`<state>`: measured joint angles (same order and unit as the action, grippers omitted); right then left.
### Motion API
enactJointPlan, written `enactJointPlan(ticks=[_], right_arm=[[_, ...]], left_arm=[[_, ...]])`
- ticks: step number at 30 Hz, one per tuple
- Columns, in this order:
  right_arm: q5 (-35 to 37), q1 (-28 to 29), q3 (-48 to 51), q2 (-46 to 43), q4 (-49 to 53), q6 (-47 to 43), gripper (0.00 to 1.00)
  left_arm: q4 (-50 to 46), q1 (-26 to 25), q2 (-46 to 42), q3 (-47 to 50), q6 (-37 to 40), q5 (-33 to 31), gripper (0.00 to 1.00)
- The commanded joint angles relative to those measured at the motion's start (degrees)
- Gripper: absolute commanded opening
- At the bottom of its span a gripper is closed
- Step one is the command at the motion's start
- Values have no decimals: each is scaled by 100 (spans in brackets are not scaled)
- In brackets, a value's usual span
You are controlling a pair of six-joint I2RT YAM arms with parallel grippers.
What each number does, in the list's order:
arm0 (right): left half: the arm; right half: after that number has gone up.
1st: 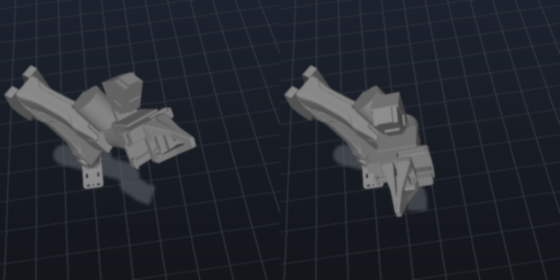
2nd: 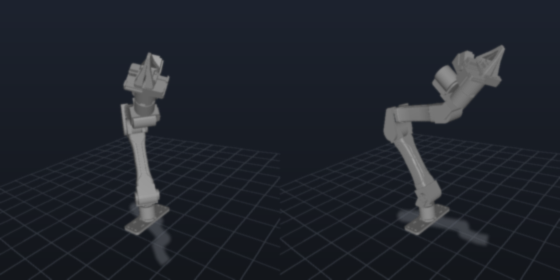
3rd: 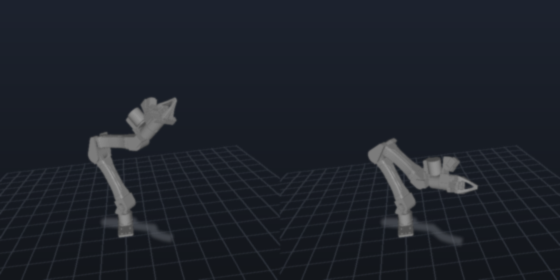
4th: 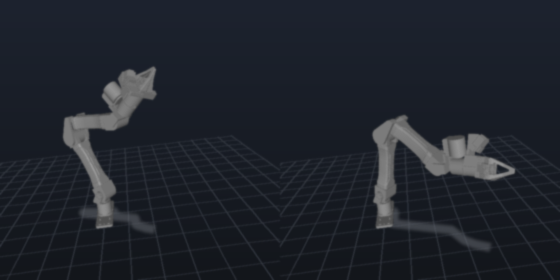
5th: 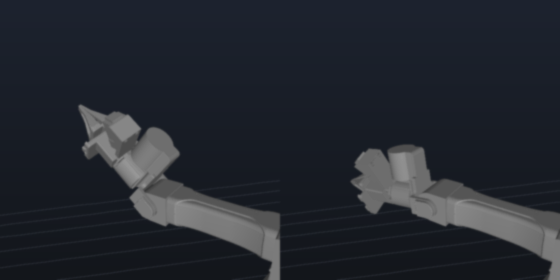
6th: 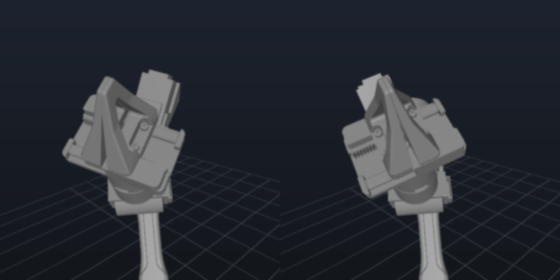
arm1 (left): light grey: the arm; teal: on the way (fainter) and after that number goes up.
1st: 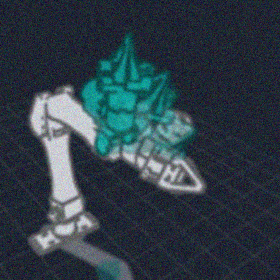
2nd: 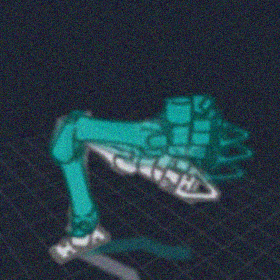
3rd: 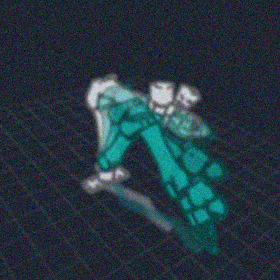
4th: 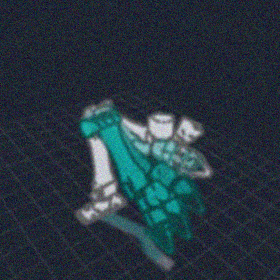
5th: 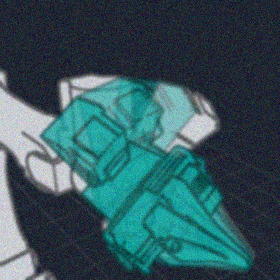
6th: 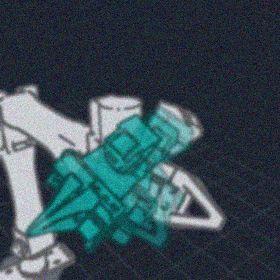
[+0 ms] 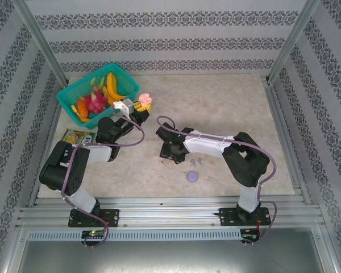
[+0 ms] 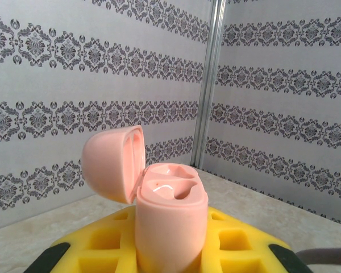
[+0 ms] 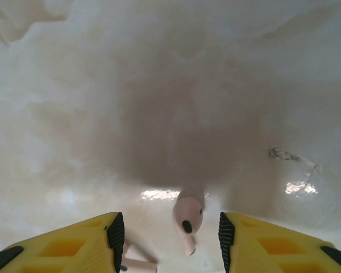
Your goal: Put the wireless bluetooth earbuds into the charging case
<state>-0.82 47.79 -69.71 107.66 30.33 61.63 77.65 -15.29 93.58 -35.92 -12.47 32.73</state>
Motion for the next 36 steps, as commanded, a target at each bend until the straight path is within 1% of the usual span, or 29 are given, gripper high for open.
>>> enactJointPlan(ticks=[1,5,16,18,26,28,30,36], right_arm=[[220,55,-157,102,228,139,48],[205,59,-157,176,212,148,46],[195,173,-283,376,293,36,43],[228,183,-336,438,349,-18,42],[448,174,-455,555,640,-346,37],[468,161,-463,555,666,-492,33],[496,142,-462,542,706,-620,31],[595,66,-461,456,805,-1029,29]], left_arm=[[383,51,-132,-8,-98,122,0],[383,47,-138,-11,-123,121,0],[383,51,-143,-12,-203,112,0],[382,52,-139,-4,-210,113,0],[383,45,-183,42,-210,89,0],[383,44,-183,44,-217,83,0],[383,50,-178,37,-216,84,0],[383,49,-164,10,-238,84,0]])
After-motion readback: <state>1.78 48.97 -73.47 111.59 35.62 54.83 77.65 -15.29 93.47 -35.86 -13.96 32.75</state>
